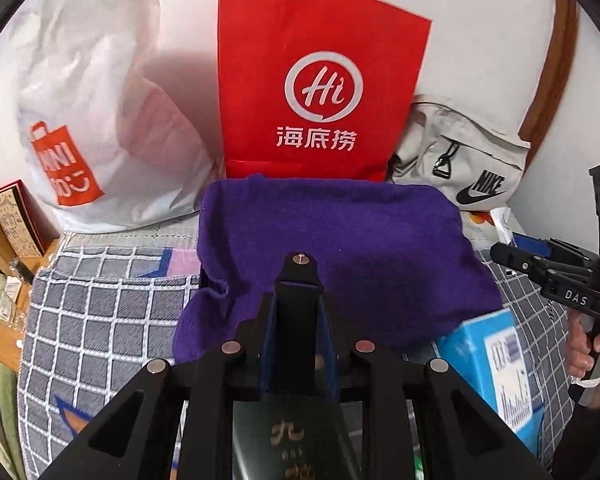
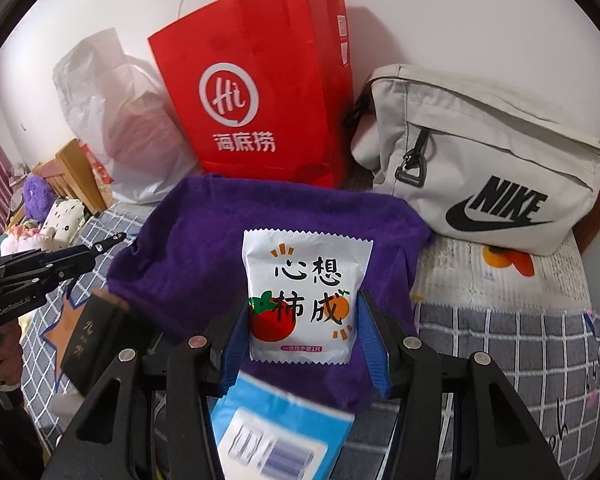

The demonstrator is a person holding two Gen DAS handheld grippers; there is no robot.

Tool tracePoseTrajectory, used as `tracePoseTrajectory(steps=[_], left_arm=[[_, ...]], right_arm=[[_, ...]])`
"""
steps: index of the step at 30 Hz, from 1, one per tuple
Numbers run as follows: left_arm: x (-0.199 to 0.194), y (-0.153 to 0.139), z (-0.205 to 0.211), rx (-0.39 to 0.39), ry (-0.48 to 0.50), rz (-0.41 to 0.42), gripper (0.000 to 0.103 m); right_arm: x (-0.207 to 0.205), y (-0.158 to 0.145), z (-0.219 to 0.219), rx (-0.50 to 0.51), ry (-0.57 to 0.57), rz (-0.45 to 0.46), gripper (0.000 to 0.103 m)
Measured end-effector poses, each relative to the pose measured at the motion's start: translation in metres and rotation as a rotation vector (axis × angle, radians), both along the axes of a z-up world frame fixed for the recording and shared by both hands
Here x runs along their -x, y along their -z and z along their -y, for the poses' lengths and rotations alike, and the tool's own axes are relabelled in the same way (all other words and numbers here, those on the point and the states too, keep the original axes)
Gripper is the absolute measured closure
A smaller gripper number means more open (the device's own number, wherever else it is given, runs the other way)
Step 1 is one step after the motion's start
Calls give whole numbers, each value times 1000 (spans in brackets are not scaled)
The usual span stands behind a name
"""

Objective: Organize soft objects
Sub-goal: 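Carry the snack packet onto the purple towel and open the right gripper while the left carries the tin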

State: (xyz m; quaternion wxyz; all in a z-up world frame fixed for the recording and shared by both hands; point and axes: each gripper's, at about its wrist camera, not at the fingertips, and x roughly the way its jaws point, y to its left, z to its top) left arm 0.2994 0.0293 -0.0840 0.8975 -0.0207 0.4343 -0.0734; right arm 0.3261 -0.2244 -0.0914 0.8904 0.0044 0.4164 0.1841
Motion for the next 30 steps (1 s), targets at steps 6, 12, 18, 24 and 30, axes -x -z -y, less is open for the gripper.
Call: tracePoseTrajectory(steps=[6,12,18,24,30], left_arm=[[-35,13,1,3,-11,-23,83],[-64,26,-1,12,-31,-58,83],[-87,36,-11,44,-63,-83,82],[-106,46,-14,50,-80,-109,82],[-121,52,-15,49,-96,-121,82]], right_arm=[[-27,9,-4,26,-9,-14,52],[-52,29,-9,50,-19,-46,52],[-71,47,-12,64,-31,-80,52],[-82,63,-18,98,-65,-118,52],[-89,72,-14,69,-75,-160,52]])
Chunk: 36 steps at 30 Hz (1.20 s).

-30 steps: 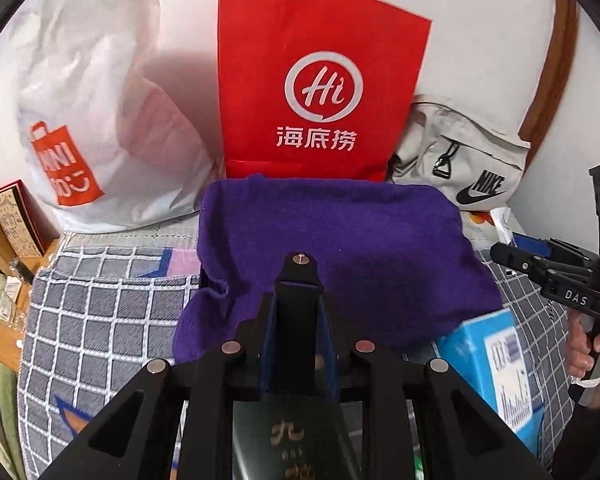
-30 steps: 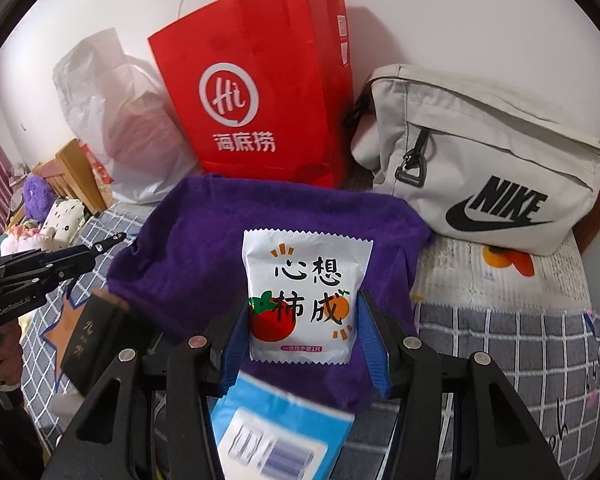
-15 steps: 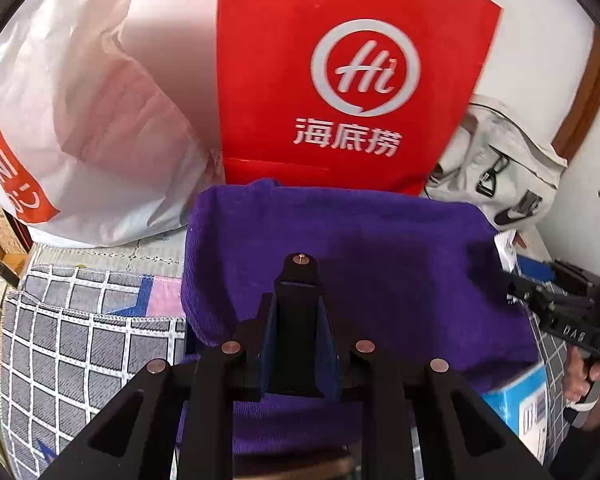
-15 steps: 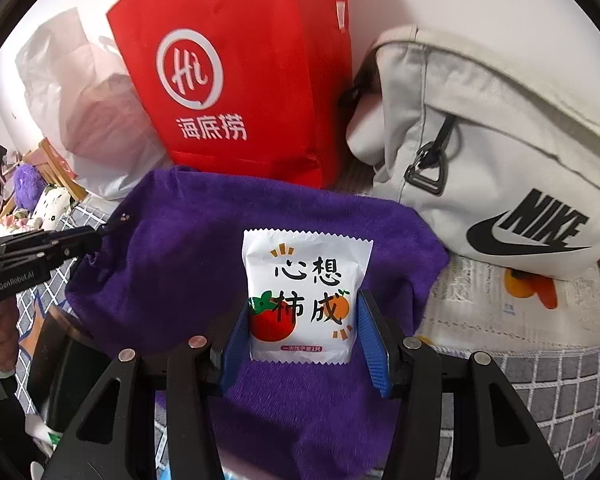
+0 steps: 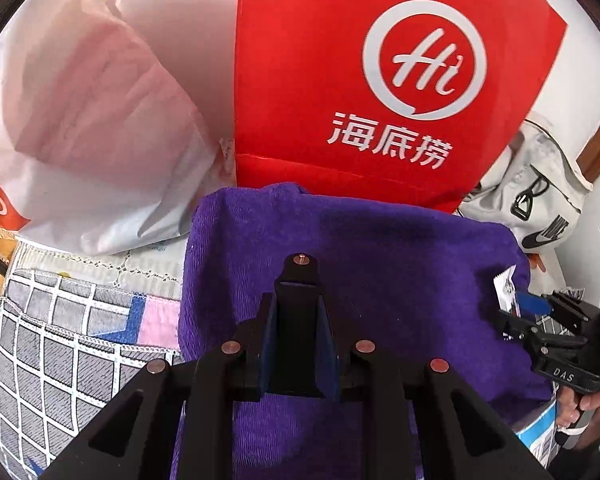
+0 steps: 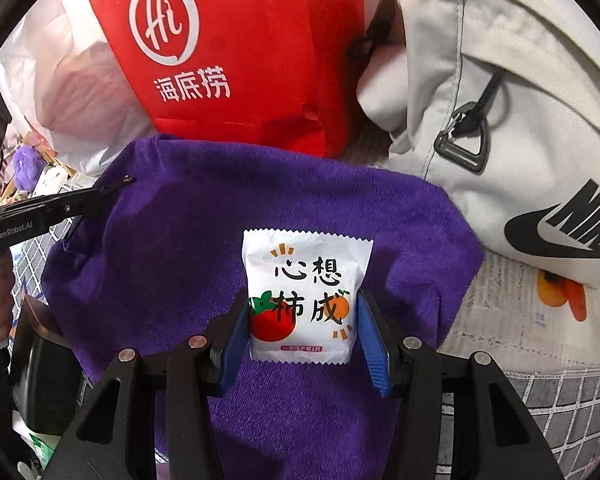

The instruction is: Organize soft objects

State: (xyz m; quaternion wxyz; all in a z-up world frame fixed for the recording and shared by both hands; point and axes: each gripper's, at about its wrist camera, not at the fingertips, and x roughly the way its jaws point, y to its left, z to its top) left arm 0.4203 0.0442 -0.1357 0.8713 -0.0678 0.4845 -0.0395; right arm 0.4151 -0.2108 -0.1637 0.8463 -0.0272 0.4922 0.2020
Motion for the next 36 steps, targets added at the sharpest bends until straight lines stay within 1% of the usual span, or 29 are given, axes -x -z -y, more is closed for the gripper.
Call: tracePoseTrajectory(steps=[4,6,7,10,13,15,18,19,21,22,23,26,27,28,29,31,33,36], left_arm=[[-3,2,-1,8,-4,-9,82],[-4,3,-4,15,-13,-14,82],[-5,3,-5,22,-20,-15,82],[-3,1,-9,17,-36,-7,81],[2,-2,-11,17,-34,-10,77],[6,-7,-12,18,-40,-6,73],[15,-17,-15,18,-51,4,72],[21,-22,-16,9,-55,5,72],[29,-30,-17,-21,-64,9,72],[37,-36,-17,-36,-65,22,72],[44,-41,-19,-39,-63,30,72],[66,-54,-23,-40,-69,53,72],[73,-57,-23,-47,-72,58,70],[81,-60,-23,-58,-75,60,67],[90,-63,-24,-83,-84,58,59],[111,-71,-23,-113,-75,77,59],[128,-77,-22,-111,-76,94,59],[153,-85,-25,-106,-91,101,59]], right_arm=[[-2,1,0,4,-10,-10,51],[-3,1,-2,-2,-13,-12,45],[-3,1,-5,-8,-21,-14,41],[-1,-2,-7,-8,-21,-11,37],[0,-5,-6,-16,-8,-20,36],[3,-9,-6,-9,0,-22,36],[9,-17,-6,14,29,-19,36],[12,-19,-5,21,34,-15,35],[21,-28,-5,48,46,6,29],[26,-33,-6,64,51,19,23],[33,-39,-6,74,55,37,21],[52,-54,-5,59,67,64,20],[58,-58,-5,50,69,68,20],[70,-64,-4,37,69,80,17],[76,-68,-2,34,70,86,14],[93,-76,3,25,61,100,14],[112,-82,3,24,55,123,14],[138,-87,3,31,87,149,14]])
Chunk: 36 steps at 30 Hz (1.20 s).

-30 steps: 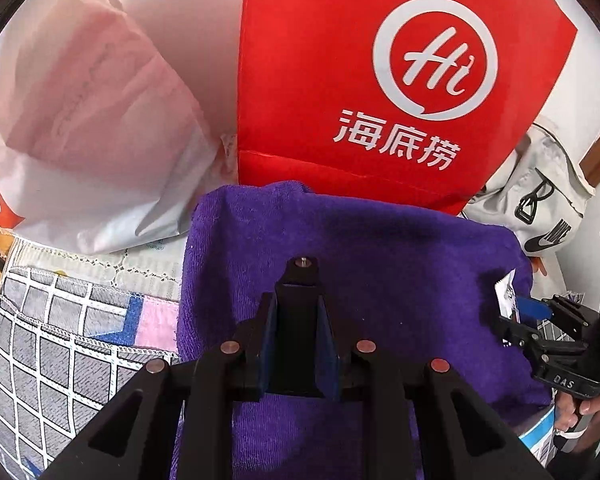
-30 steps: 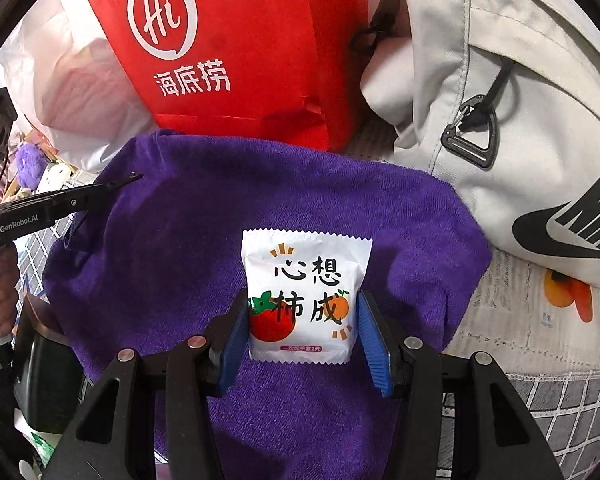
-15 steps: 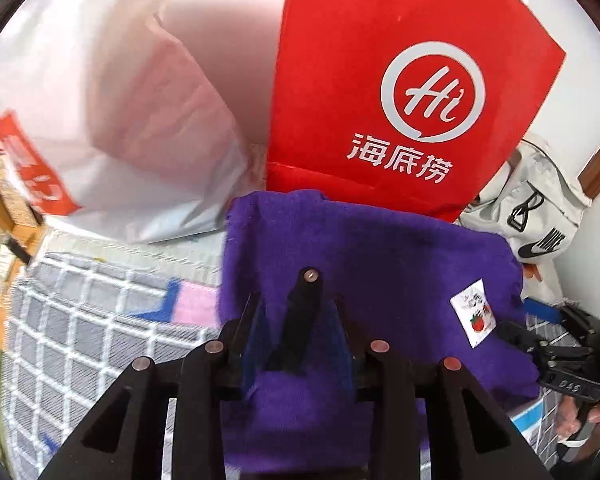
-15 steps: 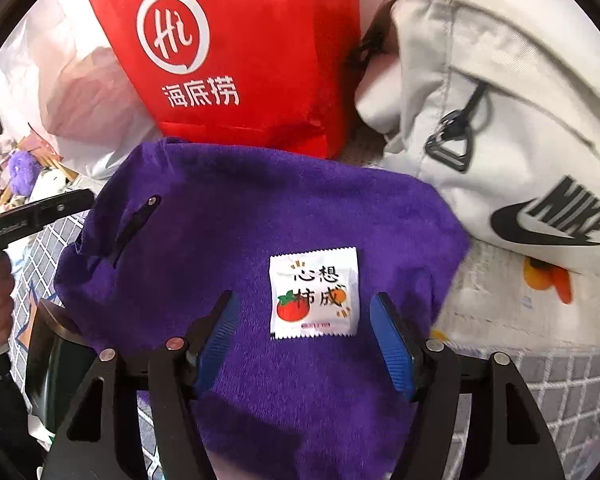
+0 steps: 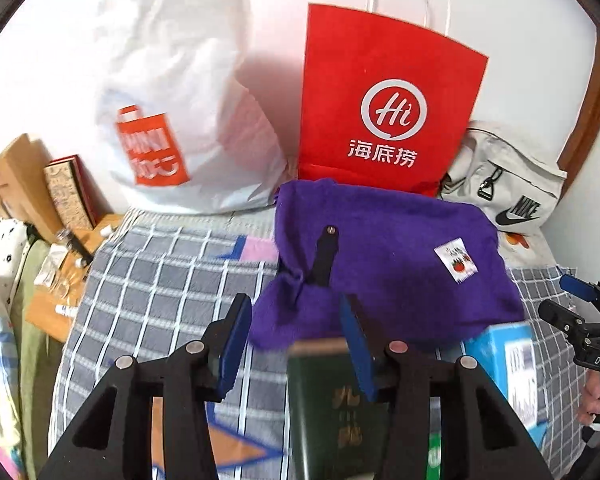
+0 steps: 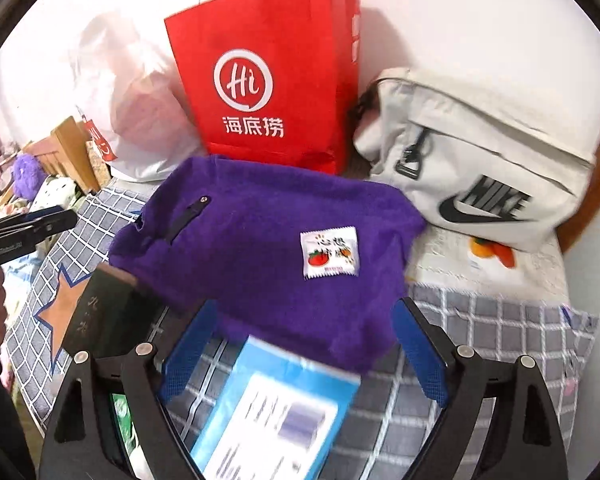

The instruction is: Organize soft objects

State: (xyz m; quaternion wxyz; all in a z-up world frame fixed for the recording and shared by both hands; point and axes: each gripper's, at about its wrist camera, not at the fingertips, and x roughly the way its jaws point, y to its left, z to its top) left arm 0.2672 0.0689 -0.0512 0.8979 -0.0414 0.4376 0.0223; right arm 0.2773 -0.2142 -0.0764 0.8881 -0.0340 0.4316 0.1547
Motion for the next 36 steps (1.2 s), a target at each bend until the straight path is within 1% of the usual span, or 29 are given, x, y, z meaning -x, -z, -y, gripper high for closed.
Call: tracePoseTrajectory(steps=[3,7,11,14,17,21,25,27,28,30,34,36], left_arm=[[28,-5,-2,-1,4,14,59],[66,-5,0,17,14,32,59],[102,4,2,24,22,21,59],[126,10,3,19,16,28,59],[146,19,2,31,9,25,59],[167,37,5,51,16,-5,59],[176,56,19,43,39,-56,59],[181,57,27,45,60,-56,58],[184,56,31,53,79,-52,57],[189,58,36,76,99,-44,47],[195,74,45,122,134,-74,46],[196,82,49,116,152,-83,47]], right_arm=[[28,-5,-3,7,-1,5,14],[69,-10,-12,10,-5,40,14],[113,-5,-18,-24,-26,50,14],[144,-2,-17,-49,-40,79,14],[166,4,-13,-60,-46,99,14],[183,16,-5,-79,-46,83,19],[191,28,0,-92,-30,68,20],[193,31,2,-106,-26,51,20],[195,32,4,-111,-31,53,20],[200,33,6,-112,-41,61,20],[208,42,9,-89,-50,59,24],[209,46,12,-99,-52,51,28]])
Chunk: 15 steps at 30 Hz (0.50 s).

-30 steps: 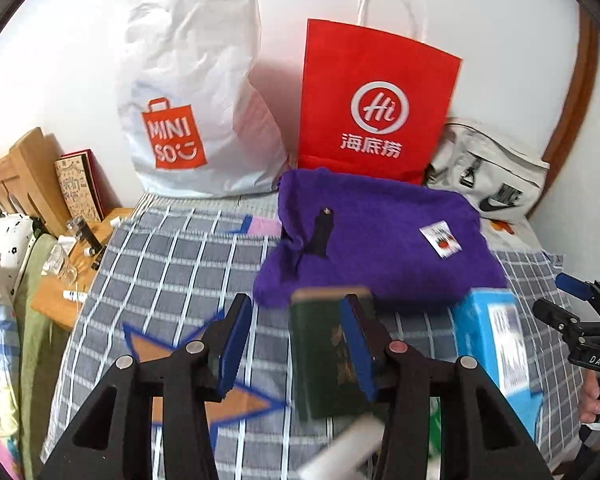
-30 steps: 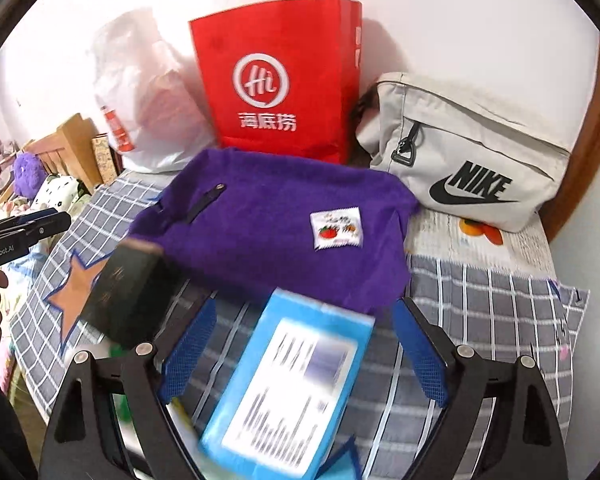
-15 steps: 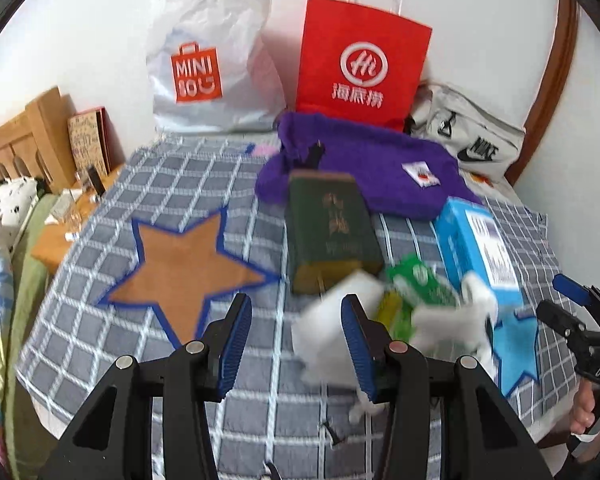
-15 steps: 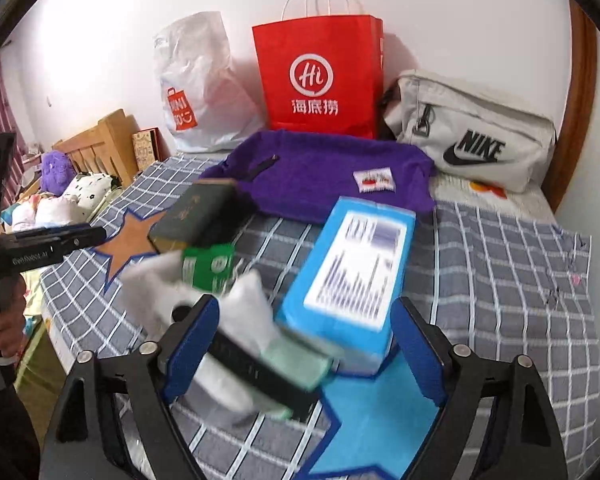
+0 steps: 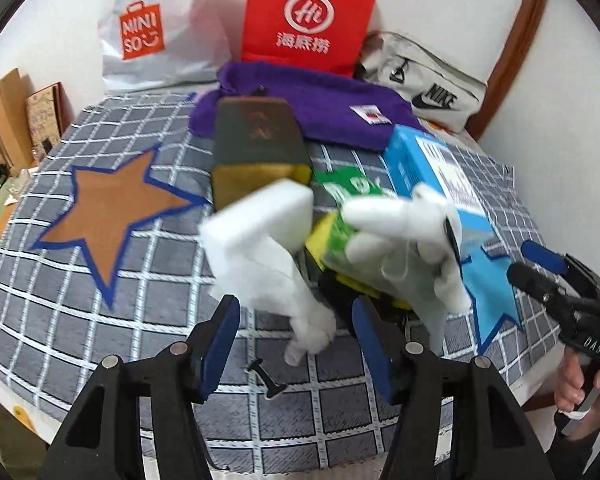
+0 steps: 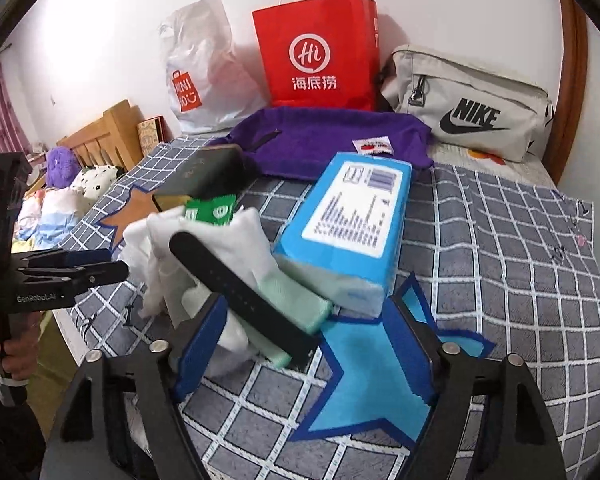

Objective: Organize soft objects
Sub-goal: 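Grasp the black strap with the right gripper while the left grasps the white tissue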

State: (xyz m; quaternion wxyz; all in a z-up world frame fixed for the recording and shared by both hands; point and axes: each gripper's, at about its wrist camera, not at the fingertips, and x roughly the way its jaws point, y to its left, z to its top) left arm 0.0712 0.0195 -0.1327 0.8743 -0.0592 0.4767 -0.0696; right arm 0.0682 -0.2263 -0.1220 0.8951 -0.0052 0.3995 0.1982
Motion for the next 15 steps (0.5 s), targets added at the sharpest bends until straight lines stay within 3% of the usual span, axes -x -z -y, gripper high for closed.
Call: tracePoseTrajectory(steps=[7,8,11,15], left_arm=[[-8,30,17,-53,37,-42,47],[-9,33,19,-56,35,-36,51],[-11,43,22,-104,31,-45,79],[-9,40,16,-91,48,-34,82]], right_arm=[[3,16,-2,7,-30,-20,30],[4,17,-4,10,-39,-20,32],[2,22,-13,30,-66,-17,36],[-2,29,-24,56,-96,-28,43]])
